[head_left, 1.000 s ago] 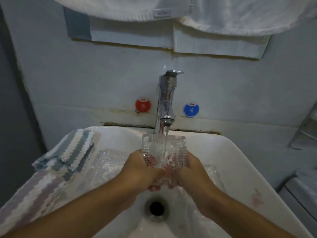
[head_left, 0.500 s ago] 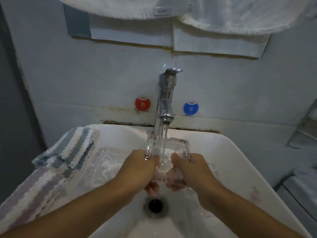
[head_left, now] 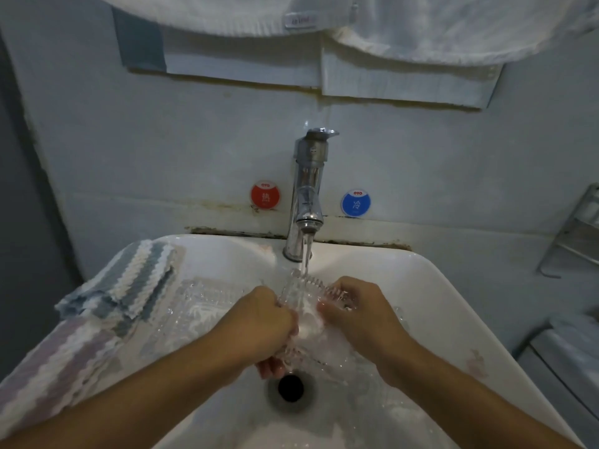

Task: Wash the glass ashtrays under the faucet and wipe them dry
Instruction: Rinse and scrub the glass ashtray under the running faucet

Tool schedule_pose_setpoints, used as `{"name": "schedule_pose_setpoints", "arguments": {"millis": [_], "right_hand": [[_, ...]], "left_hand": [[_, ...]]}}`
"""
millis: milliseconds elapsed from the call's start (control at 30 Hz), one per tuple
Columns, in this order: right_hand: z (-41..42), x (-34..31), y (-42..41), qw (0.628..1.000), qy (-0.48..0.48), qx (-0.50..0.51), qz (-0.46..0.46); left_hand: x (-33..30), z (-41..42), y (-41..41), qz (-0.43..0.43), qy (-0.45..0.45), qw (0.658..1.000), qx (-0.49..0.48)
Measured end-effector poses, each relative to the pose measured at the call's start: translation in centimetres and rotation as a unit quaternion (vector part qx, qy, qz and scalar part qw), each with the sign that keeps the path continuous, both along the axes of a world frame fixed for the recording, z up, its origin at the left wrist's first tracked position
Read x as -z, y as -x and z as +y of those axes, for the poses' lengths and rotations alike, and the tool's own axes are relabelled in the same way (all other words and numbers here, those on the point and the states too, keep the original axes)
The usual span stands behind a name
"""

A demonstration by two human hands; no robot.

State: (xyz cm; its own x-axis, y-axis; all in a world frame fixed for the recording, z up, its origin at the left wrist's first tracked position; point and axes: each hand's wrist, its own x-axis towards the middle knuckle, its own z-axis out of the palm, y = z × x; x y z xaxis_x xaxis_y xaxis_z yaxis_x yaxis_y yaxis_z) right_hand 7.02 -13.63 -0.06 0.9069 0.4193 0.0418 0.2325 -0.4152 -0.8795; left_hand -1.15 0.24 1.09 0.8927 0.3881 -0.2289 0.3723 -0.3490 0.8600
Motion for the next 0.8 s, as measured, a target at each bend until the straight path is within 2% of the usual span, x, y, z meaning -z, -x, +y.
{"name": "schedule_pose_setpoints", "arguments": {"millis": [200,300,433,533,667,800], "right_hand": [[0.1,-0.5,0.4,0.994,0.084,-0.069,-0.003],[0.3,-0.4,0.7,0.991,0.117,-0.055,-0.031],[0.1,-0.5,0.3,0.994,0.082,-0.037,-0.063],[0.0,-0.4,0.0,0.986,0.118,-0.052,-0.107],[-0.1,-0.7,-0.1,0.985,0.118,-0.071,-0.102],[0.0,-0.9,0.2,0.974,0.131,-0.114,-0.148]], "left_hand": [[0.2,0.6,-0.2,-0.002,-0.033,0.999,-0.009],[0.5,0.5,-0.2,0.018,-0.044,0.999,-0.004],[0.6,0.4,-0.2,0.031,-0.023,0.999,-0.006],[0.6,0.5,-0.3,-0.003,-0.001,0.999,-0.035],[0.8,1.0,-0.7,-0.054,-0.032,0.998,-0.011],[0.5,1.2,-0.3,-0.022,-0.078,0.996,0.025]]}}
